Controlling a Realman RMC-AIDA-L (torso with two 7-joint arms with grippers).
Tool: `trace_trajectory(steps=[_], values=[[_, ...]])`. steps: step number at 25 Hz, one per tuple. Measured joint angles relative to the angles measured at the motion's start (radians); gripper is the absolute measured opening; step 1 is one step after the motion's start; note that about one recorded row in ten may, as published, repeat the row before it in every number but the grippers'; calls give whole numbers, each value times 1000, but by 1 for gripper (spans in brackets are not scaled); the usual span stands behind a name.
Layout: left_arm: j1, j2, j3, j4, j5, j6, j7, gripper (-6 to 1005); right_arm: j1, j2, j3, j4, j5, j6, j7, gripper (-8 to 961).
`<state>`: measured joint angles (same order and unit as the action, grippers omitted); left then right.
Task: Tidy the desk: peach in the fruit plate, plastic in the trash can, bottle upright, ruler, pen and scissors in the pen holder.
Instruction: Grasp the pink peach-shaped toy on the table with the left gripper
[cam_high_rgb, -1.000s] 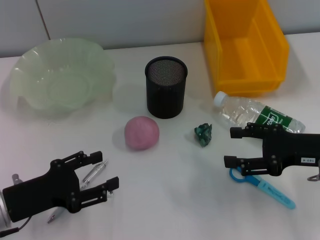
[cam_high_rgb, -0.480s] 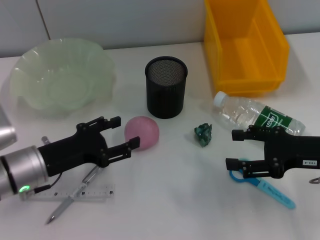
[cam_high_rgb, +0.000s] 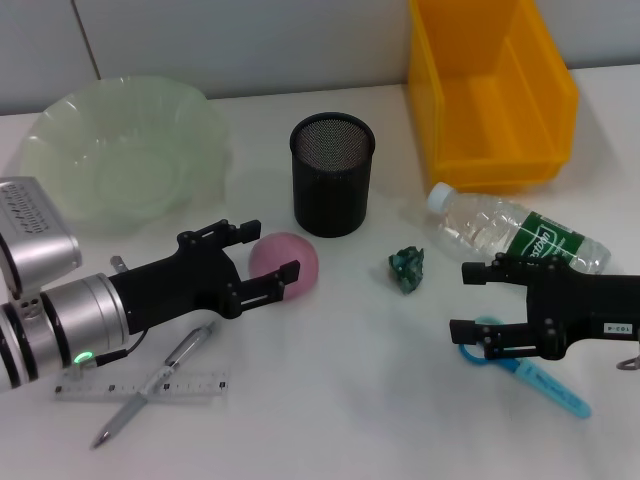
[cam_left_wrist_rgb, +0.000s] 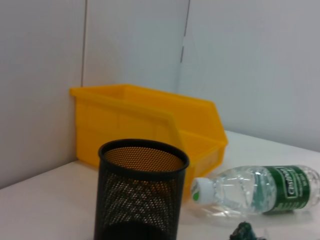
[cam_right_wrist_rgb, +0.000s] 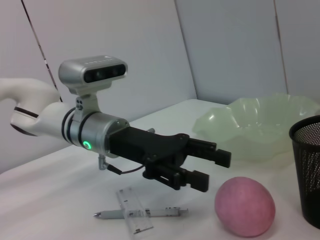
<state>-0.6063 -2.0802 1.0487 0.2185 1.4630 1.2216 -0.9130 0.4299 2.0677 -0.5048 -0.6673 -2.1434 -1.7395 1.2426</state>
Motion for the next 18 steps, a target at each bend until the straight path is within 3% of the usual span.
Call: trace_trajectory(steps=[18], values=[[-68,0,4,-97,-31,-114,45,720,7,2,-5,0,2,-14,0,836]])
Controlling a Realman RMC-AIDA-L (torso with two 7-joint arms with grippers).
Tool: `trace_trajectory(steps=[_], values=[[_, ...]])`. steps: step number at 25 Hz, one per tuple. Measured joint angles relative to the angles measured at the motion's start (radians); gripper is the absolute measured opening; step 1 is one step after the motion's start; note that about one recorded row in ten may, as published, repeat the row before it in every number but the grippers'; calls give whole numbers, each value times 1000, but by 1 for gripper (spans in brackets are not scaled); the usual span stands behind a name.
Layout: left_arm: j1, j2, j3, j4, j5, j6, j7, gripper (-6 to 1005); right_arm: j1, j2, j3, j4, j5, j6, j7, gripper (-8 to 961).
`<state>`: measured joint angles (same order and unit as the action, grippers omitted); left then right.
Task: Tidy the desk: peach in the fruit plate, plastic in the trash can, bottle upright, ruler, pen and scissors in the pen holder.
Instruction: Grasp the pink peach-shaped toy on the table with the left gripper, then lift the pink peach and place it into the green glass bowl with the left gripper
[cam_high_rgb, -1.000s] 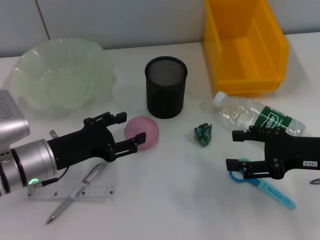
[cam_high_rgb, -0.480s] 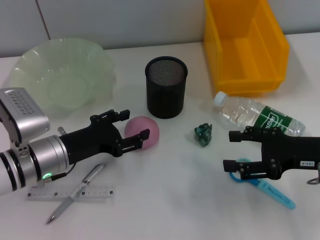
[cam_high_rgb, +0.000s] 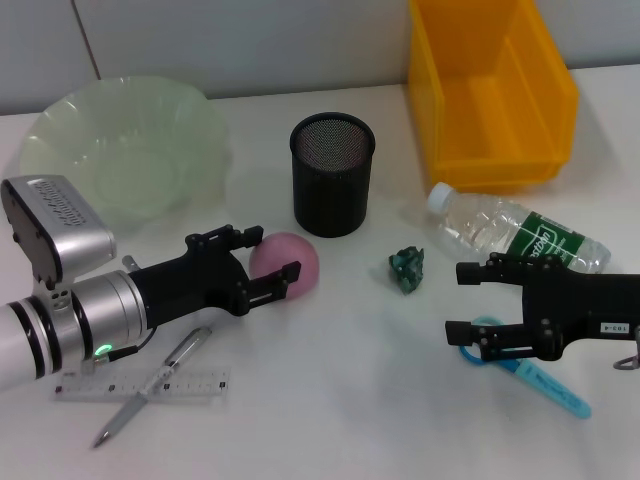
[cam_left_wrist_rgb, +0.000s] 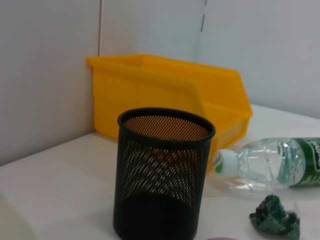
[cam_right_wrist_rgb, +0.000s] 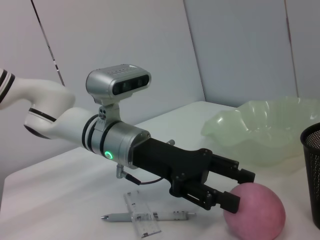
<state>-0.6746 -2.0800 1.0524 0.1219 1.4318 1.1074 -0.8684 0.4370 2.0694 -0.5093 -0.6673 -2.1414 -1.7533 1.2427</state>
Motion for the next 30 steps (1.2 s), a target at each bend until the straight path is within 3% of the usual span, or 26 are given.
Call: trace_trajectory(steps=[6,16,30], values=[[-13,0,13,-7,6,-37,-9,699,-2,0,0,0,0,0,0,835],[-14,0,13,-1,0,-16,-10,272,-6,-1,0,0,1,0,0,833],[35,1,-14,105,-42,120,-12,167,-13,-6,2,0,6,0,3,831]])
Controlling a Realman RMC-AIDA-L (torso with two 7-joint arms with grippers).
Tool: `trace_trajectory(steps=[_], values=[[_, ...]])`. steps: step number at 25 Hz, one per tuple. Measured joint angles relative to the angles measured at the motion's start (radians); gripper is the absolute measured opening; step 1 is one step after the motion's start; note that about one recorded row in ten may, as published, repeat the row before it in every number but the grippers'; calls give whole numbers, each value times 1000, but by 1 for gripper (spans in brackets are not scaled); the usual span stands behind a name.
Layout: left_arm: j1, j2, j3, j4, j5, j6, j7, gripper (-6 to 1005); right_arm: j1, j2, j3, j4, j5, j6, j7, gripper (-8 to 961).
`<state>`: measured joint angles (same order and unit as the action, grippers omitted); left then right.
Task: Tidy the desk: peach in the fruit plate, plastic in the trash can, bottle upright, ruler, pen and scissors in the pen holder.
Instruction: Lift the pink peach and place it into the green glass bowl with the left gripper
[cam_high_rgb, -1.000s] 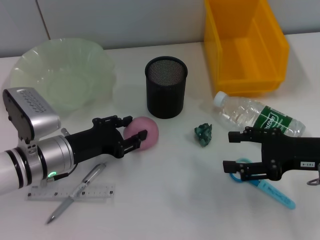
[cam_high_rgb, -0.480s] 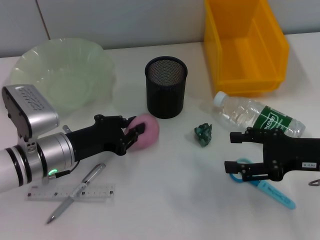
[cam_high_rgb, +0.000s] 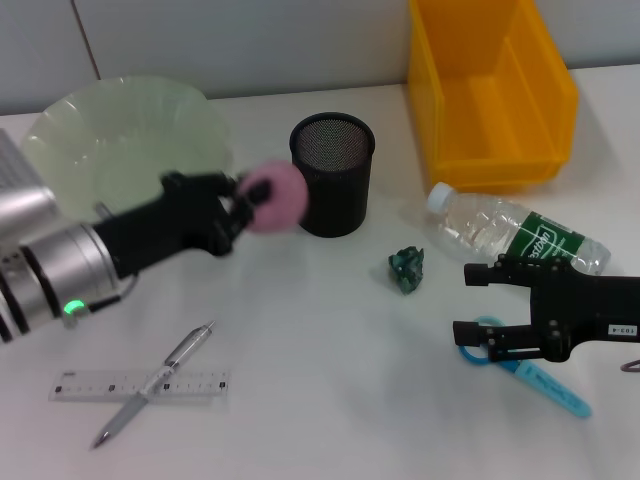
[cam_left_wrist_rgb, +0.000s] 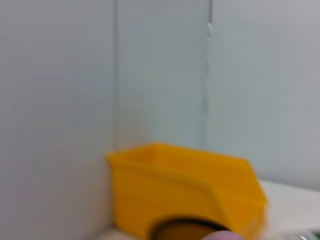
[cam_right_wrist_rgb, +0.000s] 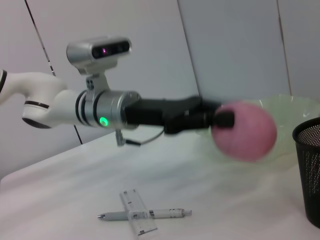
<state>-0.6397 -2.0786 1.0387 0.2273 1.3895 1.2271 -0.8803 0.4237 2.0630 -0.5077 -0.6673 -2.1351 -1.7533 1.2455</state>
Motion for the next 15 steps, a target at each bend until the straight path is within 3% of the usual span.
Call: trace_trajectory(steps=[4,7,8,10,15], values=[[52,6,0,138,-139,-18,8,150,0,0,0,0,0,0,2,830],[52,6,0,138,-139,-18,8,137,0,0,0,0,0,0,2,830],[52,7,-5,180,-252,-134,51,133,0,1,0,0,-1,0,2,829],[26,3,-10,165,-319,-248,130,134,2,3,0,0,-3,0,2,829],[-2,3,-12,134,-350,-314,144,160,2,5,0,0,-4,-5,3,828]])
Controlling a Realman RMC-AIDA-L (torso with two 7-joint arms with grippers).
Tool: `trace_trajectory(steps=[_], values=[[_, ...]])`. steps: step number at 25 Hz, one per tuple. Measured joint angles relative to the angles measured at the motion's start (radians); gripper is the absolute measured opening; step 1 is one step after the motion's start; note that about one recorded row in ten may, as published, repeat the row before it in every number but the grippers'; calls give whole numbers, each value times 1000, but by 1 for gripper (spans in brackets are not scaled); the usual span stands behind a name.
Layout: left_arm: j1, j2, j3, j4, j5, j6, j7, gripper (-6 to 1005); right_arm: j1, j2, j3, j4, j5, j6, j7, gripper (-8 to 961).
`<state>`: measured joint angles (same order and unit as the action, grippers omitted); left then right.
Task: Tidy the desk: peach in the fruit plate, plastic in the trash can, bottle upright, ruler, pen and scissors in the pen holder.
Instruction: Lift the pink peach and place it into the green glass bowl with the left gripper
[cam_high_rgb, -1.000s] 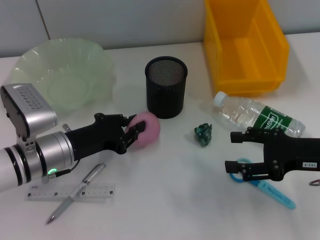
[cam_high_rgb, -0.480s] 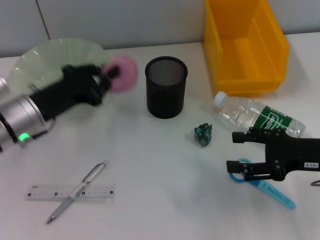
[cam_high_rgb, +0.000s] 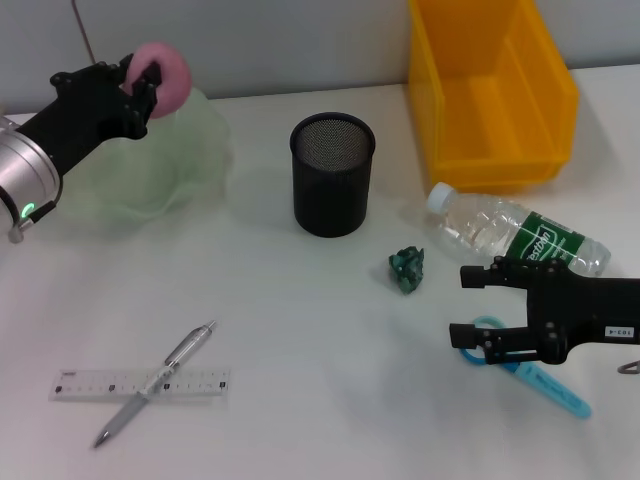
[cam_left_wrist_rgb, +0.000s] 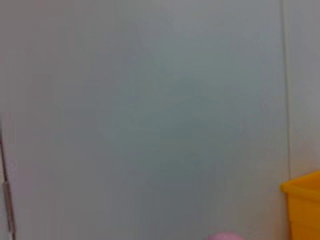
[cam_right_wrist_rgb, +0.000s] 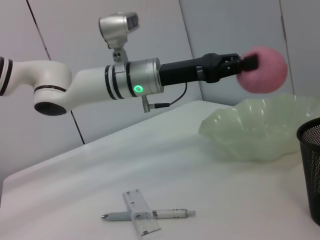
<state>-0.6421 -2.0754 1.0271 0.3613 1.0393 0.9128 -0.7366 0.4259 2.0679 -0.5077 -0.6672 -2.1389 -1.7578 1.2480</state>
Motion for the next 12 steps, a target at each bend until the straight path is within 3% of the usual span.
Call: trace_trajectory(steps=[7,12], values=[[3,1,-1,5,-40,-22,2,378,3,1,0,0,3,-5,0,827],[14,4,-1,7,-45,-18,2,475,9,1,0,0,5,-8,2,826]])
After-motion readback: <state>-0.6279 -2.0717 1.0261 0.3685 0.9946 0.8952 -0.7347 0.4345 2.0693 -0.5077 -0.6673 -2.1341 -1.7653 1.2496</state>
